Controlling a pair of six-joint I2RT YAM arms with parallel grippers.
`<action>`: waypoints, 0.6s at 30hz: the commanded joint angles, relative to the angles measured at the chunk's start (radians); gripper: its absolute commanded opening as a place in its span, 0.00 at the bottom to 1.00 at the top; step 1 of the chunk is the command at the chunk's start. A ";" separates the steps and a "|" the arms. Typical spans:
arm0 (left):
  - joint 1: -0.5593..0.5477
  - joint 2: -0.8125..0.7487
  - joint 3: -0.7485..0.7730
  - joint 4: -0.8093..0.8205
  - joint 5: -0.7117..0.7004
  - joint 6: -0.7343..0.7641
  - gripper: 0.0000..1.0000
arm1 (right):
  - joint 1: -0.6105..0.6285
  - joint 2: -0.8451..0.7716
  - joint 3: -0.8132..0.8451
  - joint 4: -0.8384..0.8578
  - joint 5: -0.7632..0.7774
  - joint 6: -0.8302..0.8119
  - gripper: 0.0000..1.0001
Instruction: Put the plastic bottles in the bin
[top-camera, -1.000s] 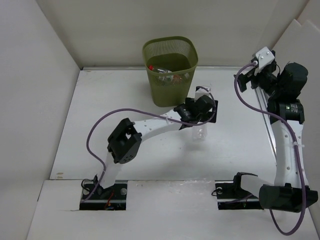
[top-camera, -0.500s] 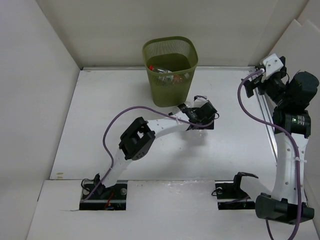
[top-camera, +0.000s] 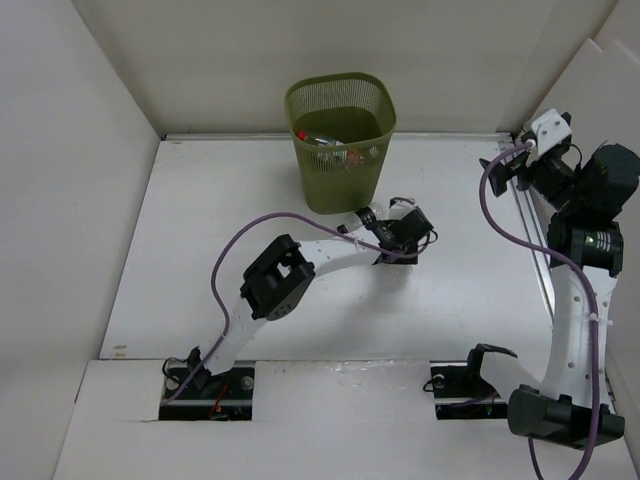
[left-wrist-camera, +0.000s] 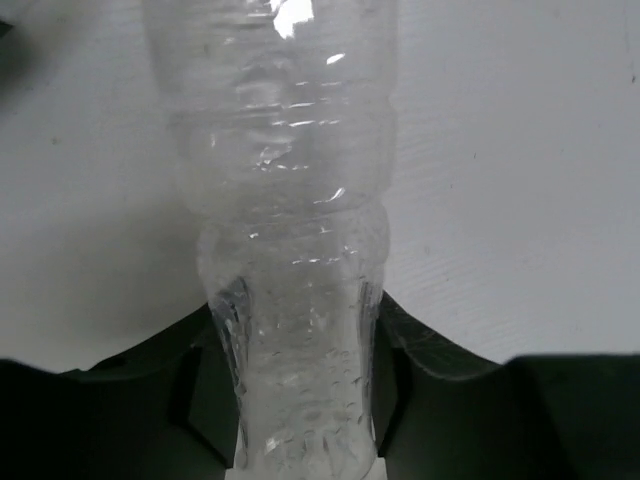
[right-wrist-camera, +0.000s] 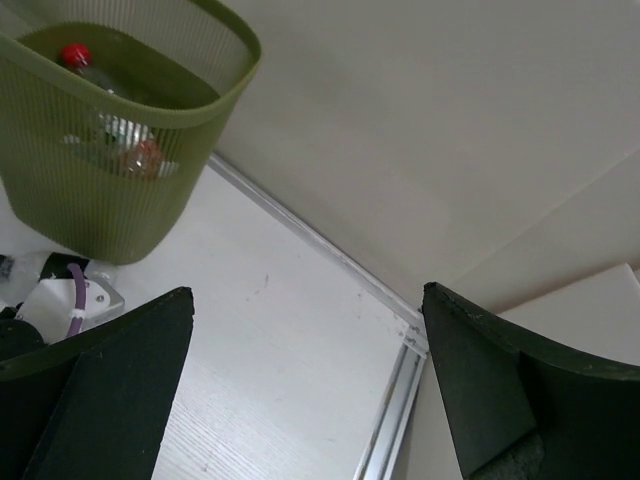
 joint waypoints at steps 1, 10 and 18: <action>-0.039 -0.139 -0.083 0.013 0.022 0.050 0.00 | -0.047 -0.008 -0.038 0.161 -0.194 0.098 1.00; -0.147 -0.516 -0.206 0.123 -0.245 0.382 0.00 | -0.056 0.003 -0.001 0.257 -0.333 0.230 1.00; -0.086 -0.723 -0.312 0.223 -0.346 0.531 0.00 | -0.032 0.006 -0.015 0.410 -0.411 0.370 1.00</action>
